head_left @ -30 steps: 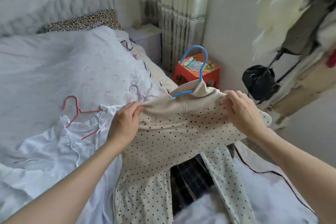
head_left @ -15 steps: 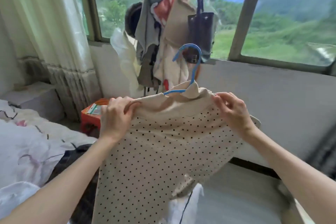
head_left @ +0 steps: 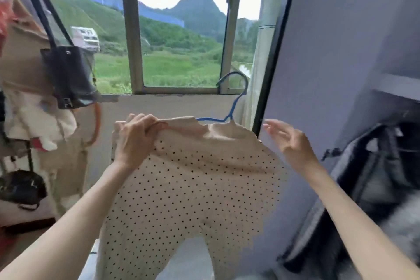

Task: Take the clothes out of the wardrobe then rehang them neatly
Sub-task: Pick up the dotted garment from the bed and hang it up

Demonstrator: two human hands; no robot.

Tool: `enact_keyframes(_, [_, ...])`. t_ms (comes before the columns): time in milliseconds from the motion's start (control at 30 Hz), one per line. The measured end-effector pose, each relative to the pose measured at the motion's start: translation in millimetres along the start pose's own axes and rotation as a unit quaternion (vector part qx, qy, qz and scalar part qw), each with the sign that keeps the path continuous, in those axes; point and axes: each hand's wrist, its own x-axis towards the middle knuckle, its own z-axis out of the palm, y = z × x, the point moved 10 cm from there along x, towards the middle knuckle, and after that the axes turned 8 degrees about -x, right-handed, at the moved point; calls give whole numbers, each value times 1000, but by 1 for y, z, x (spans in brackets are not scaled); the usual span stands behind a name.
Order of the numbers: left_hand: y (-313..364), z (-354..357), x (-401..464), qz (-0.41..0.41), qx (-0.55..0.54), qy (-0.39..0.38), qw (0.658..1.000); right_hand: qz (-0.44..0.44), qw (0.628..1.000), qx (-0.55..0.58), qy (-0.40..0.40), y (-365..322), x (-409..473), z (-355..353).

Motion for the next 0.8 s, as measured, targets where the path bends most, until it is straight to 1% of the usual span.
enact_keyframes(100, [45,45,-3,48,-43,-8,998,36,989,-115,-81,52,-12,-23])
enact_keyframes(167, [67,75,-4,46,-82,-18,995,47,985,-133,-98,76,-23,-38])
enact_keyframes(233, [78,105,-4,16,-110,-29,993,49,990,-117,-66,92,-34,-60])
enact_keyframes(300, [89,138,-5,4,-106,-51,993,64,994,-84,-17,106,-46,-87])
enact_keyframes(367, [105,172,-5,-1,-112,-79,991,81,994,-63,23,120,-58,-112])
enact_keyframes(467, [135,219,-10,17,-99,-108,989,125,989,-54,57,150,-78,-142])
enact_keyframes(533, [156,251,-18,31,-99,-131,986,156,983,-57,75,173,-93,-159])
enact_keyframes(667, [190,315,-51,18,-139,-200,970,228,966,-66,106,216,-131,-188])
enact_keyframes(800, [226,375,-78,50,-180,-287,939,307,937,-77,145,251,-173,-206])
